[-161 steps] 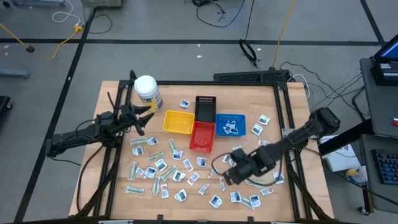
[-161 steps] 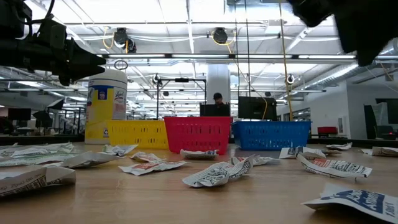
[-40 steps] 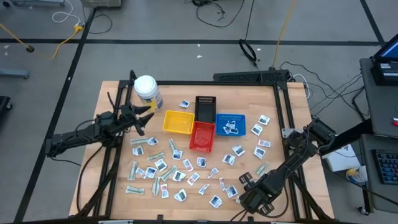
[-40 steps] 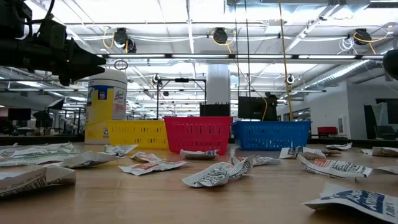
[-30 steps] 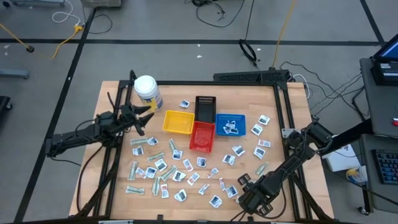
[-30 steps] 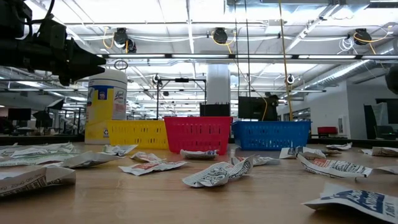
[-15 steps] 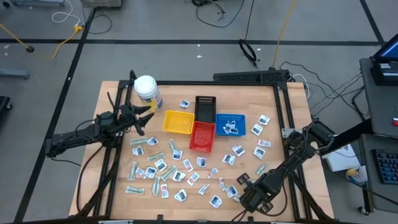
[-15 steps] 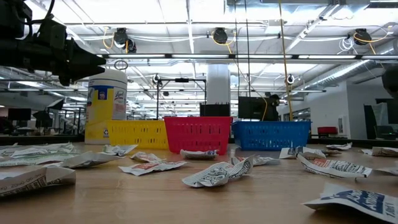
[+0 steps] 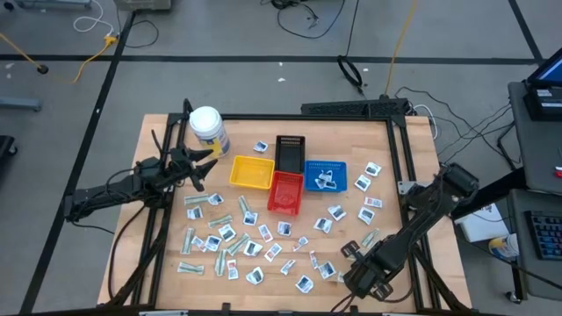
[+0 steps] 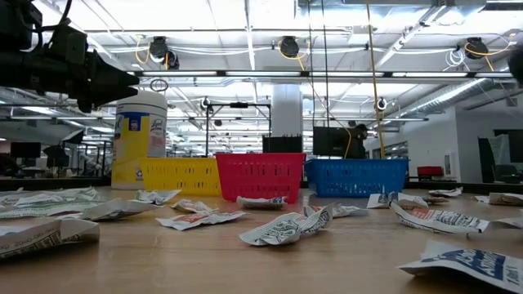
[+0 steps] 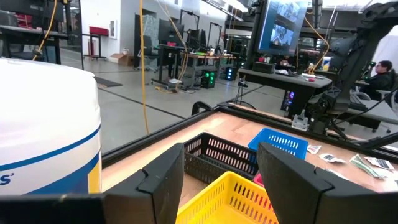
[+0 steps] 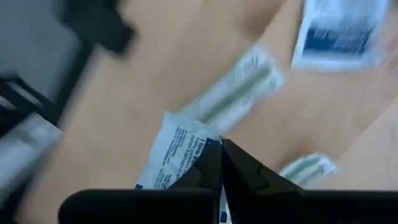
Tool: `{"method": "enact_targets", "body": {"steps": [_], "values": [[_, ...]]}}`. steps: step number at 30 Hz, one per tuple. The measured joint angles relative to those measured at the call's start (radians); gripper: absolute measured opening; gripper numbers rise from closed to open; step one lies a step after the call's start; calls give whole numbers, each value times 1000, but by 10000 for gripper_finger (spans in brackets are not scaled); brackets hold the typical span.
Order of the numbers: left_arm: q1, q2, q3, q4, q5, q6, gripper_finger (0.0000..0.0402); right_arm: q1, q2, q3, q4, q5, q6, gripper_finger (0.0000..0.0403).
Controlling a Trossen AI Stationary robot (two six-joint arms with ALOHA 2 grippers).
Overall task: Pick & Place First Aid Supplies
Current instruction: Put the alcohol pad into the blue bin
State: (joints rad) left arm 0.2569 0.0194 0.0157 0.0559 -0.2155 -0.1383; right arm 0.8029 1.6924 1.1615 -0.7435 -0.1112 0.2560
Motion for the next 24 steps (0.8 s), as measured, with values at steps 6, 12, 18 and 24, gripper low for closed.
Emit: {"method": "enact_targets", "body": {"steps": [6,12,18,24], "values": [[0,0,0,0,0,0,209,-32,-111,25,-54,-1,135,0],[0,0,0,-1,0,0,209,-76,-203,26,-67,-57,204,0],[0,0,0,0,0,0,209,-105,-249,27,-91,-76,173,0],[0,0,0,0,0,0,209,-240,-250,27,-148,-73,103,0]]}}
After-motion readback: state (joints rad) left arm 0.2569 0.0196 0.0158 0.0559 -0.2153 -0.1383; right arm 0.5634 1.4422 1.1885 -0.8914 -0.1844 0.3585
